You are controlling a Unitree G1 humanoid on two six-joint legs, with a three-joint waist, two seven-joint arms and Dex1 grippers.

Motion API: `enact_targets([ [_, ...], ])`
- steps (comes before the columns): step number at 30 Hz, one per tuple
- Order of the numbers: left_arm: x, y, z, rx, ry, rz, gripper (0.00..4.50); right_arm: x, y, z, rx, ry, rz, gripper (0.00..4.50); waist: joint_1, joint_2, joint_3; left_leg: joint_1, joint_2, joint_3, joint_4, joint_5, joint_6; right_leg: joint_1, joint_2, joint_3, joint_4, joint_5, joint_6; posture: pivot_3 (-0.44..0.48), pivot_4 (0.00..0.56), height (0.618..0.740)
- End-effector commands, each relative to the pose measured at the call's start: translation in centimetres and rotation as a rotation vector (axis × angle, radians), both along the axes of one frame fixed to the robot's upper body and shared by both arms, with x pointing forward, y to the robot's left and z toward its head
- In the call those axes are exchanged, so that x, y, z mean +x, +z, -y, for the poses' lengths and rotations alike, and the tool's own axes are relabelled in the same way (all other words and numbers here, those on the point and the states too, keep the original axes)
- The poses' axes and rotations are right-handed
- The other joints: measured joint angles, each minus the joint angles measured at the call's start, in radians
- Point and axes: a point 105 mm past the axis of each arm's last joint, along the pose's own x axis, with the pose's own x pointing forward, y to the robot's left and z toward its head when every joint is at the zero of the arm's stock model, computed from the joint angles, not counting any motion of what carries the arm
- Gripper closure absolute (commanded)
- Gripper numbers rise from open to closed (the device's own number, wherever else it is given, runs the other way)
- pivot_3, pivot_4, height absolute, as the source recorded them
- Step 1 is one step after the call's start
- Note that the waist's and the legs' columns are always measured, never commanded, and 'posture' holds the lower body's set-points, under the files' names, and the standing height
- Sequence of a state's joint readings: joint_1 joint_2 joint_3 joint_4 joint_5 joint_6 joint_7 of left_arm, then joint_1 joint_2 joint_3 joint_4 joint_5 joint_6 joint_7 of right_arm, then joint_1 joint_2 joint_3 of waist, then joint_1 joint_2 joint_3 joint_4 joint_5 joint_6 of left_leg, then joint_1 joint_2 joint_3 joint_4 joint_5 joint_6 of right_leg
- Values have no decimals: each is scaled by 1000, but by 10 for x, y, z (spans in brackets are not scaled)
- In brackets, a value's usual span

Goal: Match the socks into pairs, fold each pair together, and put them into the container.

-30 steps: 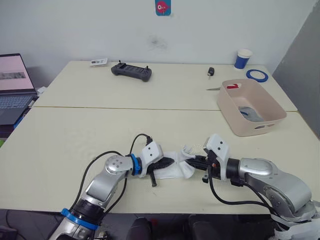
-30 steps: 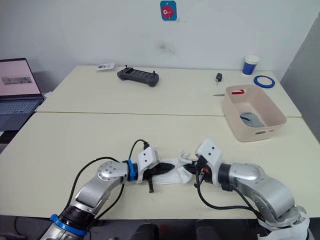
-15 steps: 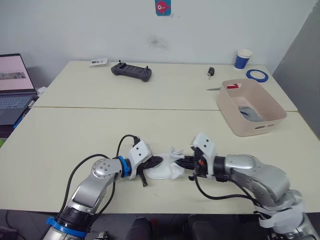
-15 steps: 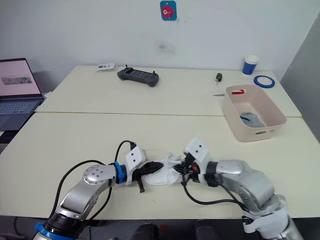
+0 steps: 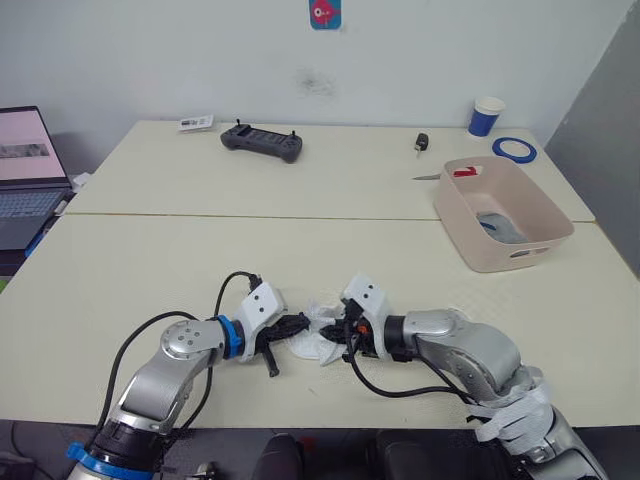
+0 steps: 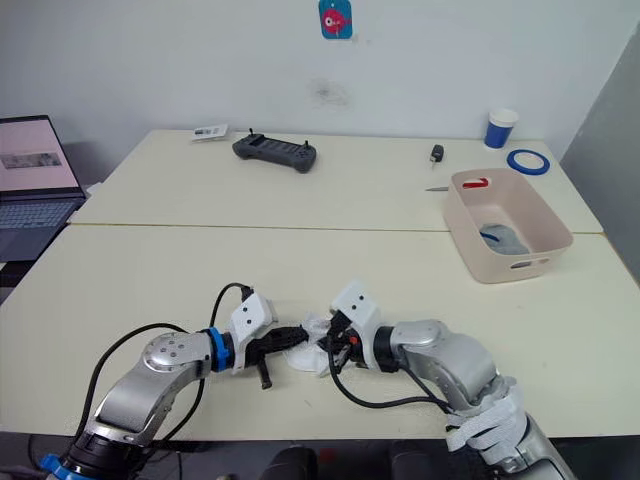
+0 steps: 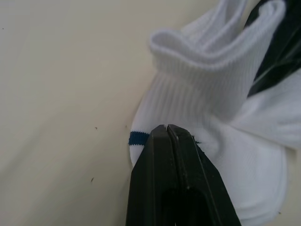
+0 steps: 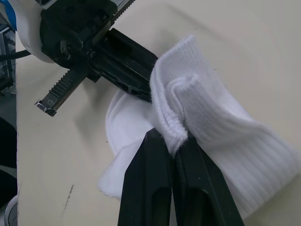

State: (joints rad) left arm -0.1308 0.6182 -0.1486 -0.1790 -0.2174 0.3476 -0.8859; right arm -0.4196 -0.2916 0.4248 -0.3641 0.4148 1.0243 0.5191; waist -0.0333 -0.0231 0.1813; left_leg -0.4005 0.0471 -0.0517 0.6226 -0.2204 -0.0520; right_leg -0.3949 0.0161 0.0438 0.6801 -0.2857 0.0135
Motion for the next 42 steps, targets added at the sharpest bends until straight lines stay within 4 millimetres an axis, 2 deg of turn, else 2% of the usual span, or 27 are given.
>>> enact_targets([
  [1, -7, -16, 2, 26, -16, -40, 4500, 2, 5, -9, 18, 16, 31, 4463, 0, 0, 0, 0, 0, 0, 0, 0, 0, 0, 0, 0, 0, 0, 0, 0, 150, 740],
  [3, -6, -14, 1, 23, -10, -35, 4500, 3, 4, -11, 32, 7, 7, 4463, 0, 0, 0, 0, 0, 0, 0, 0, 0, 0, 0, 0, 0, 0, 0, 0, 150, 740],
  [6, -2, -10, -6, 23, 13, -22, 4500, 1, 8, -13, 57, 22, -15, 3755, 0, 0, 0, 0, 0, 0, 0, 0, 0, 0, 0, 0, 0, 0, 0, 0, 150, 740],
  [11, 3, 6, -25, -17, 110, -1, 4500, -7, 26, -8, 56, 81, 8, 2038, -2, 0, 0, 0, 0, 0, 0, 0, 0, 0, 0, 0, 0, 0, 0, 0, 150, 740],
  [15, 2, 25, -43, -73, 182, 20, 4500, -16, 40, 5, 43, 122, 35, 650, -2, 0, 0, 0, 1, -1, -1, 0, 0, -1, 0, 0, 0, 0, -1, 0, 150, 740],
  [18, 4, 41, -60, -93, 236, 62, 4500, -19, 51, 16, 43, 138, 86, 650, -1, 0, 0, -1, 1, 0, -2, 0, 0, -2, 0, 0, 0, -1, -1, 0, 150, 740],
  [20, 2, 56, -60, -133, 213, 78, 4500, -10, 53, 24, 18, 103, 156, 650, 0, 0, 0, -1, 1, 0, -2, 0, 0, -3, 0, -1, 0, -1, -1, 0, 150, 740],
  [24, -10, 73, -39, -123, 41, 43, 4500, 9, 44, 30, -52, 57, 279, 1577, 0, -1, 1, -1, 0, 0, -2, 0, 0, -3, 0, 0, 0, -1, -1, 0, 150, 740],
  [29, -21, 74, -3, -43, -190, 9, 4500, 21, 20, 21, -106, 64, 310, 3381, -1, -1, 1, -1, 0, 2, -3, 0, 0, -4, 0, 1, 0, -1, -1, 0, 150, 740],
  [32, -12, 71, 17, -22, -245, 41, 4500, 25, 9, 14, -127, 73, 314, 4464, 1, -1, 1, -2, 0, 2, -3, 0, 0, -5, 0, 1, 0, -1, -1, 0, 150, 740],
  [37, 14, 55, 34, 87, -247, 122, 4500, 27, 4, 7, -136, 78, 320, 4489, 0, -1, 1, -2, 0, 1, -3, 0, 0, -5, 1, 1, 0, 0, -1, 0, 150, 740],
  [42, 28, 17, 17, 178, -178, 68, 4500, 27, 1, 9, -161, 79, 327, 4489, -5, -1, 1, -2, 0, 1, -3, 0, 0, -6, 2, 2, 1, 0, -1, 0, 150, 740],
])
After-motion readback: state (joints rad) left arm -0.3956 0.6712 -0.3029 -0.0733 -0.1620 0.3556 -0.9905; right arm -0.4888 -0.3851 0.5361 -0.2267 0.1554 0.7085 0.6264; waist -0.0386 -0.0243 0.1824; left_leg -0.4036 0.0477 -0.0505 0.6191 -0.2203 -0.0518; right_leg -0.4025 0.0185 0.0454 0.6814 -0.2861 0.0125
